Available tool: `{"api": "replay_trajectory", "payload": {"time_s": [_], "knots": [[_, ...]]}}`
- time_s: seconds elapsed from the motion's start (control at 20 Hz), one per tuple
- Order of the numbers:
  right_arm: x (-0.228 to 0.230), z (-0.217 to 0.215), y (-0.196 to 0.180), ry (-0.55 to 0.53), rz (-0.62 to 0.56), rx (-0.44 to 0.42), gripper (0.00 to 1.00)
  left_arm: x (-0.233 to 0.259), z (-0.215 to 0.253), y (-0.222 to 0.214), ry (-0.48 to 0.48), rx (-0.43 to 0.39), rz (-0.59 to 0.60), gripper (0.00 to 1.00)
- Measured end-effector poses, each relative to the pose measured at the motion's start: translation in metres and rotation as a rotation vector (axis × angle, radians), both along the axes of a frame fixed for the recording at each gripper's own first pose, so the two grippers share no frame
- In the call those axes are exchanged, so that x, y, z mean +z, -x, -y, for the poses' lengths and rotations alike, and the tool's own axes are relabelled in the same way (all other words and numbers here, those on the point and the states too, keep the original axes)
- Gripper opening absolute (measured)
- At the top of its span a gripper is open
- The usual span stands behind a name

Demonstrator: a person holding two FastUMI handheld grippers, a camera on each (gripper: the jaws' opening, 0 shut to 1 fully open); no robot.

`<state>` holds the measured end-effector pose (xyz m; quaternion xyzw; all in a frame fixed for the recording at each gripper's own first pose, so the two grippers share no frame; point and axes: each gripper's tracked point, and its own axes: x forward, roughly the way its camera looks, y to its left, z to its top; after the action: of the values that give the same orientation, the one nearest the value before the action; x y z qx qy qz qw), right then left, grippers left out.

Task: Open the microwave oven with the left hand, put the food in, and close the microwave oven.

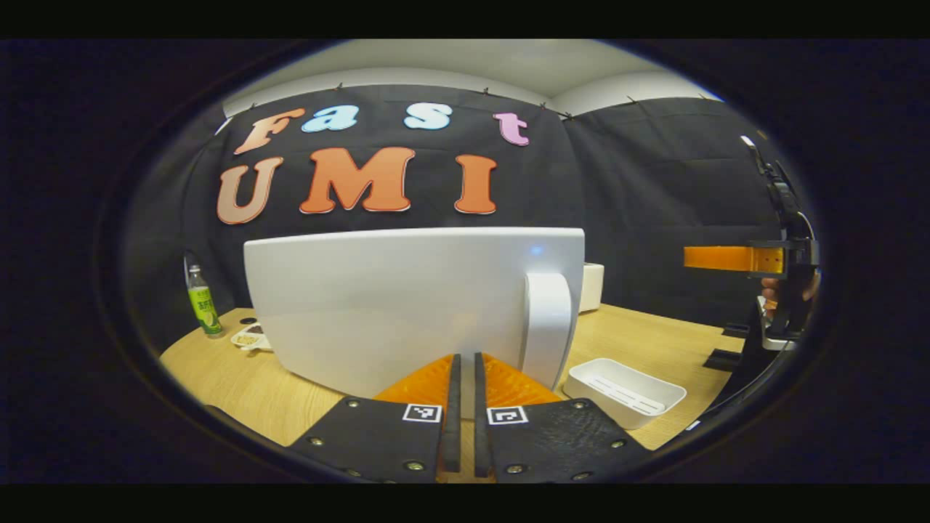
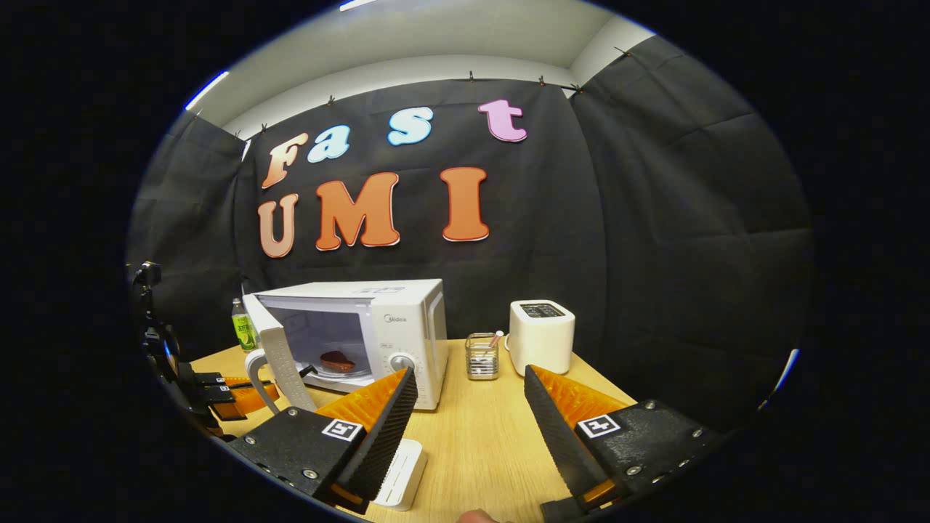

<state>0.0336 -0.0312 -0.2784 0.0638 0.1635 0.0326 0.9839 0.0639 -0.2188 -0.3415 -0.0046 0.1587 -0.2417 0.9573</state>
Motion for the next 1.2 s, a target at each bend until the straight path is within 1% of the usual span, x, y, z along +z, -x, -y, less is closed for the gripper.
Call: {"api": "replay_trajectory", "payload": {"time_s": [0.15, 0.2, 0.25, 0.35, 0.45, 0.5, 0.65, 0.75, 0.8, 0.9, 0.95, 1.0, 1.05, 1.1, 1.2], "knots": [[-0.006, 0.013, 0.003, -0.033, -0.016, -0.021, 0.92, -0.011, 0.016, -0.028, -0.003, 0.017, -0.010, 0.09], [-0.007, 0.017, 0.002, -0.033, -0.018, -0.028, 0.92, -0.015, 0.021, -0.038, -0.003, 0.023, -0.016, 0.08], [-0.010, 0.023, 0.001, -0.024, -0.022, -0.039, 0.92, -0.019, 0.026, -0.045, -0.005, 0.025, -0.018, 0.09], [-0.011, 0.030, 0.002, -0.007, -0.022, -0.052, 0.92, -0.028, 0.035, -0.060, -0.005, 0.024, -0.031, 0.08], [-0.013, 0.035, 0.003, 0.001, -0.020, -0.050, 0.92, -0.035, 0.046, -0.072, -0.001, 0.017, -0.033, 0.09], [-0.017, 0.037, 0.003, 0.004, -0.021, -0.049, 0.92, -0.038, 0.048, -0.077, -0.007, 0.021, -0.030, 0.08], [-0.025, 0.043, 0.003, 0.009, -0.034, -0.049, 0.92, -0.041, 0.054, -0.091, -0.001, 0.040, -0.021, 0.08], [-0.027, 0.043, 0.001, 0.018, -0.040, -0.049, 0.92, -0.042, 0.054, -0.104, -0.001, 0.073, -0.026, 0.08], [-0.028, 0.044, 0.001, 0.027, -0.041, -0.050, 0.92, -0.043, 0.053, -0.108, 0.003, 0.090, -0.034, 0.08], [-0.029, 0.040, 0.001, 0.040, -0.041, -0.043, 0.92, -0.042, 0.060, -0.109, 0.024, 0.087, -0.035, 0.01], [-0.030, 0.039, 0.001, 0.047, -0.043, -0.040, 0.92, -0.043, 0.064, -0.110, 0.018, 0.082, -0.033, 0.00], [-0.031, 0.036, 0.000, 0.053, -0.045, -0.036, 0.92, -0.042, 0.062, -0.116, -0.002, 0.100, -0.012, 0.00], [-0.031, 0.035, 0.001, 0.059, -0.049, -0.036, 0.92, -0.043, 0.063, -0.114, -0.018, 0.098, -0.024, 0.00], [-0.031, 0.032, 0.001, 0.063, -0.052, -0.030, 0.92, -0.042, 0.063, -0.116, -0.015, 0.107, -0.008, 0.00], [-0.029, 0.026, 0.005, 0.076, -0.057, -0.015, 0.92, -0.045, 0.063, -0.116, -0.022, 0.097, -0.025, 0.01]]}}
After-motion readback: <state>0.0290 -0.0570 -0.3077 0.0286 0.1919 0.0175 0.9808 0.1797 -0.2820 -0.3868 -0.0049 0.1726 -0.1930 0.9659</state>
